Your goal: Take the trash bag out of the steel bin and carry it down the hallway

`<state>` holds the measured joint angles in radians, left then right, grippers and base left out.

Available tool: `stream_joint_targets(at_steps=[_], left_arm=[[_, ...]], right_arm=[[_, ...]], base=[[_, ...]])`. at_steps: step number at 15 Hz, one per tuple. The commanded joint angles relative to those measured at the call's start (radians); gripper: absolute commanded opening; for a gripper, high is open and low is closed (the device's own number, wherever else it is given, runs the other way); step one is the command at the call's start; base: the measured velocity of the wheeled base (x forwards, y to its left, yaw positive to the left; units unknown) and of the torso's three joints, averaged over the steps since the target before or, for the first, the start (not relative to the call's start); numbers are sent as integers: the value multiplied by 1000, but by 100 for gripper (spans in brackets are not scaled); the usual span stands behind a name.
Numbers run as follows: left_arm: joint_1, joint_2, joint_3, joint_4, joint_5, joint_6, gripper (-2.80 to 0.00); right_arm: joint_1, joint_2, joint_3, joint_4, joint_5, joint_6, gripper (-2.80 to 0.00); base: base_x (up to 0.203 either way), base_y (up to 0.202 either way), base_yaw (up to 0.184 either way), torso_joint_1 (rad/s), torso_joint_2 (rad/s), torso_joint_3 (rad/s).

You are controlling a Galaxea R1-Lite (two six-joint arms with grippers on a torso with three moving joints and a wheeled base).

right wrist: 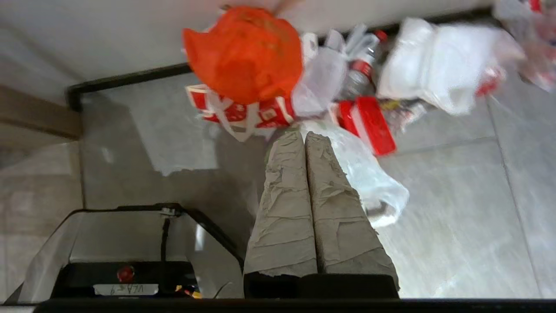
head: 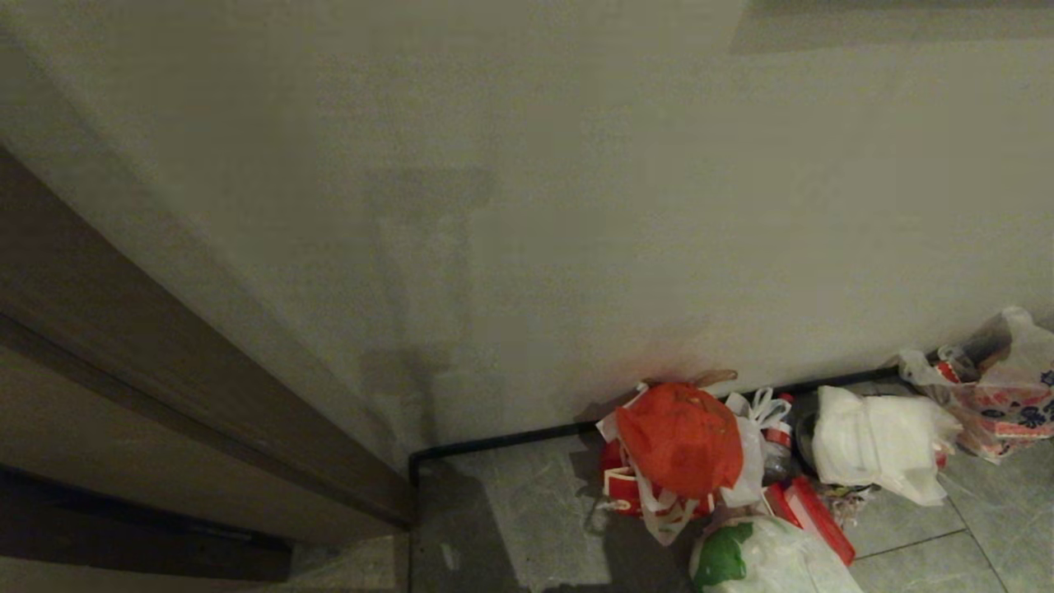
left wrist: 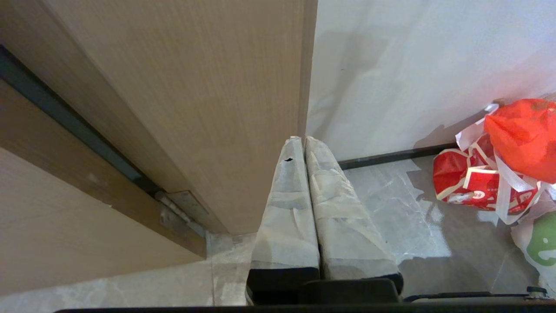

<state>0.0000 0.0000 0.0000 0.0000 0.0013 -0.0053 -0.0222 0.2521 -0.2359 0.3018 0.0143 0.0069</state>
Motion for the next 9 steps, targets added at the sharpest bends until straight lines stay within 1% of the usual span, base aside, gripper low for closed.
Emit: stream_joint_targets(at_steps=[1,2,3,4,6,7,9], left_arm=[[0,2,0,0,0,-1,-280],[0,2,2,0,0,-1,-280],[0,2,2,0,0,-1,-280],[0,2,2,0,0,-1,-280],[0,2,2,0,0,-1,-280],[0,2,2,0,0,-1,-280],[0,2,1,0,0,-1,-280]], right_arm=[[21,-106,24,3,2,0,-280],[24,-194,47,5,4,0,-280],[26,-243,65,0,4,-1,-280],[27,-262,98,-38,0,-2,-280],[29,-256,228,-290,-13,-4,-280],[29,-255,256,-353,-14,-8,-280],[30,-251,243,-306,-16,-8,-280]], base=[[0,0,0,0,0,0],[0,0,0,0,0,0],[0,0,0,0,0,0],[0,0,0,0,0,0],[0,0,0,0,0,0],[0,0,0,0,0,0],[0,0,0,0,0,0]])
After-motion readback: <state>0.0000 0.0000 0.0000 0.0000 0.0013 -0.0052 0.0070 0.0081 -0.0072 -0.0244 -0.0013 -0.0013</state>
